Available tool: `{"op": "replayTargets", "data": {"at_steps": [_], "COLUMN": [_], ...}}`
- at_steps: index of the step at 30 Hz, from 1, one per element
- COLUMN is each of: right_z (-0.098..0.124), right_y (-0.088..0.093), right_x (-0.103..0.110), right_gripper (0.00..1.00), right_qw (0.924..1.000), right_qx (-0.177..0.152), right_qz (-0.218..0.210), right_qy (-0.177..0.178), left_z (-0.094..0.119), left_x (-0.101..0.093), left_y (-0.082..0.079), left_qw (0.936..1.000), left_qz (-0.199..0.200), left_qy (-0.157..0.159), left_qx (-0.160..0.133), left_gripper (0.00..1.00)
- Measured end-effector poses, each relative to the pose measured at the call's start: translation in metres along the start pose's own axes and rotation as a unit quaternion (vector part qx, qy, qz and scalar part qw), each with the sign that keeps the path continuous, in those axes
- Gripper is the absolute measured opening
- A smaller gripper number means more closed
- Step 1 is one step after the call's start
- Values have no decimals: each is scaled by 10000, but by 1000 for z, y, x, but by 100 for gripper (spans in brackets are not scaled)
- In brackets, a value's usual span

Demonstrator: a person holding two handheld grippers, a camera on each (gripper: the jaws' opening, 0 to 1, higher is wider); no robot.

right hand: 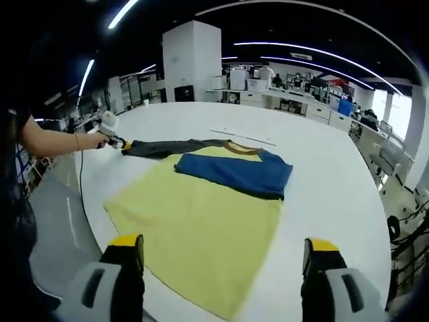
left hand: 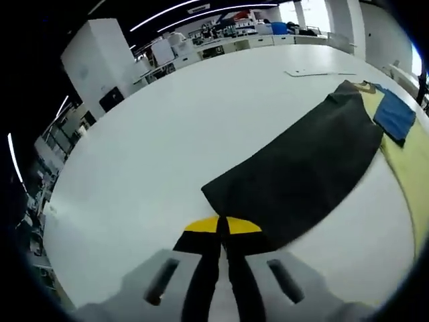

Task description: Fold the garment on the visible template until the final outline fits inside the template.

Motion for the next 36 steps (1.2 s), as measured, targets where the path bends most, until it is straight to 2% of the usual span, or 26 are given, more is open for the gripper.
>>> {"op": "replayTargets", "data": {"at_steps": [7,9,12,15,20,24,31,34,36], "right_z": [1,1,0,-1,-1,1,2,2,2], "right_y": [-3,-4,-5,-7,-8,-8,-3,-2,0], "right_x": [4,5,6,7,9,10,11,11,10], "right_gripper": [100,100,100,100,100,100,99,99,99], "right_qw": [10000,10000,10000,9999,9999,9998,9996,9995,9996], "right_qx": [-49,-55,-61,-96,-123,-177,-226,-263,-180], "right_qz": [-39,-30,-5,-1,-30,-40,-132,-187,-195], "right_qy": [45,43,37,28,13,23,57,47,59], "left_z": [0,2,6,10,13,13,15,15,14], "left_x": [1,1,2,1,1,1,-2,-4,-3], "left_y": [-2,0,0,4,11,17,17,16,16], "left_qw": [9999,9996,9987,9960,9952,9889,9821,9756,9734], "left_qz": [76,275,492,883,974,1460,1823,2121,2210], "left_qy": [-39,24,69,156,48,48,100,131,99], "left_qx": [-101,-74,-54,31,110,272,456,551,590], "left_gripper": [1,8,12,17,18,18,12,9,9]}}
Point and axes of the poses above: the point that each gripper's makers call its tool centre point, and the gripper's own axes: z roughly backward along the fingers, x roughly to its left, y roughly out of its underside, the point moved 9 cm from there along z, roughly backward along the fingers, and after that the axes turned 14 degrees about -y, right-handed, at the moved point
